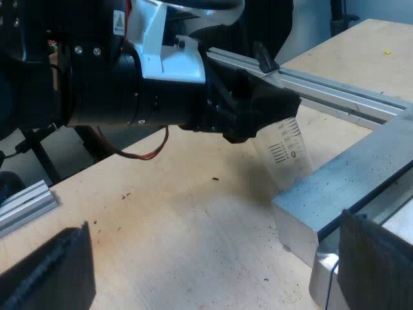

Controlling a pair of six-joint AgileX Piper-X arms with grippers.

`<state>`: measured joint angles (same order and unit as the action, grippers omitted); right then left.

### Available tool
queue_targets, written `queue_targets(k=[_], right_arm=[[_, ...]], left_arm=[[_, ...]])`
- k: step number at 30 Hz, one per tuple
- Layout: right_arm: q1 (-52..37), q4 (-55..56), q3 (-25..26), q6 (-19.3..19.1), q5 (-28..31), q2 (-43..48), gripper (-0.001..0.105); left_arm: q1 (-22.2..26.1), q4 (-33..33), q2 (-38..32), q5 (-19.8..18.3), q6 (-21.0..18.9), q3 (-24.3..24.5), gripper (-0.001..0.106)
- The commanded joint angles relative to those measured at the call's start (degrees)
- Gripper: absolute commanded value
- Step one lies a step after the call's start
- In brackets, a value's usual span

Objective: Pour the beans into the coffee machine

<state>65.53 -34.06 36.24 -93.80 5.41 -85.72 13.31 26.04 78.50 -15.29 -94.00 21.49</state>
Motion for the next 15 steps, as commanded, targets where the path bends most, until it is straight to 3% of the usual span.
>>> queue_targets(k=[1, 3, 5, 10, 13, 15], right_arm=[[0.0, -0.9, 0.1, 0.2, 0.0, 0.2, 0.078], [0.0, -0.9, 0.1, 0.2, 0.0, 0.2, 0.078], [0.0, -0.9, 0.1, 0.2, 0.0, 0.2, 0.078], [0.0, -0.9, 0.1, 0.2, 0.0, 0.2, 0.078], [0.0, -0.9, 0.1, 1.2, 0.0, 0.2, 0.078], [0.0, -0.9, 0.1, 1.6, 0.0, 0.2, 0.078]], left_arm=[[-0.2, -4.1, -0.3, -0.4, -0.4, 0.2, 0.066], [-0.2, -5.1, -0.6, -0.4, 0.4, 0.2, 0.066], [-0.5, -4.8, -2.2, -0.3, 5.1, 0.2, 0.066], [-2.9, -4.8, -3.8, 0.3, 12.3, 0.2, 0.066], [-6.4, -6.3, -3.8, 3.4, 17.1, 0.2, 0.066], [-9.1, -6.5, -3.8, 9.4, 18.4, 0.2, 0.066]])
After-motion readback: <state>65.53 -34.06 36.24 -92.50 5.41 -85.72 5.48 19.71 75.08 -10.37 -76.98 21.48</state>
